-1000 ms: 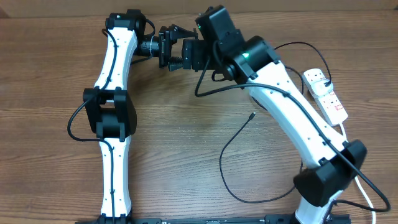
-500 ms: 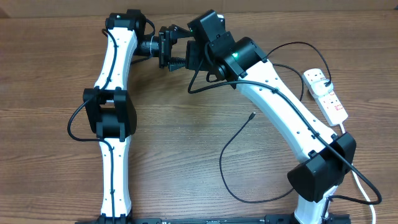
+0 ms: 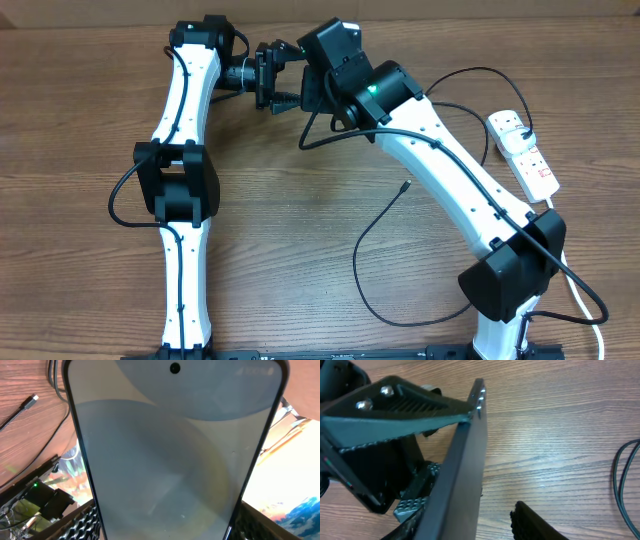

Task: Plug charger to phone and switch on socket
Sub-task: 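Close the right gripper on the phone's side edge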

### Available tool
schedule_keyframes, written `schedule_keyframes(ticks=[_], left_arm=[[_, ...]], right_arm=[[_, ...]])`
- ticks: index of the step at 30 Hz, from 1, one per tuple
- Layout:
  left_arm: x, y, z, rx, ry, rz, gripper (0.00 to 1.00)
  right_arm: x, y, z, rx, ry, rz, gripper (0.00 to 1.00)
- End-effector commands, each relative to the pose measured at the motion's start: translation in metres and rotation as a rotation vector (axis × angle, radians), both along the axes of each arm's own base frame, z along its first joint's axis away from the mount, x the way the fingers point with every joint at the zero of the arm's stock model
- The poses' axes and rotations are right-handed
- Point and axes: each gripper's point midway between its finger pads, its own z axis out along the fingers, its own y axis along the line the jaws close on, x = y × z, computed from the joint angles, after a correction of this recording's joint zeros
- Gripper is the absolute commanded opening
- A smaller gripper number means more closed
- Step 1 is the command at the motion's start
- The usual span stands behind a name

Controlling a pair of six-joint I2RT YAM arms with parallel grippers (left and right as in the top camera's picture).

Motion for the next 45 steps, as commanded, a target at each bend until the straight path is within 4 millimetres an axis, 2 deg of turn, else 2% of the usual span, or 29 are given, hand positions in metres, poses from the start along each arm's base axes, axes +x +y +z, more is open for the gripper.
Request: schedule_keyframes(ticks=[1,8,13,22,31,45], left_arm=[[0.0048,0.0044,0.0134,-0.063,-0.005,0.014,0.72],[0.0048,0.0044,0.0134,-0.063,-0.005,0.014,0.71],[0.0048,0.0044,0.0134,-0.063,-0.005,0.014,0.71],[0.0048,0.0044,0.0134,-0.063,-0.005,0.014,0.71],[0.0048,0.0044,0.0134,-0.062,-0.004,0.014,0.71],[0.0048,0.0044,0.0134,-0.062,-0.002,0.015,0.72]], right_arm=[[0.0009,0.0103,0.0083,-0.01,-0.038,0.024,0.47],[0.0016,0.0084,0.0105,-0.052,-0.071,0.0,0.46],[0.0012,0.0089,0.0104,-0.052,-0.07,0.001,0.36],[0.0039,0.0041,0.0108,-0.074,-0.084,-0.019,0.35],[0.0037,0.0046,0.0081,-0.078,-0.079,-0.019,0.24],[0.0043,0.005,0.0048,-0.08,-0.073,-0.02,0.2]])
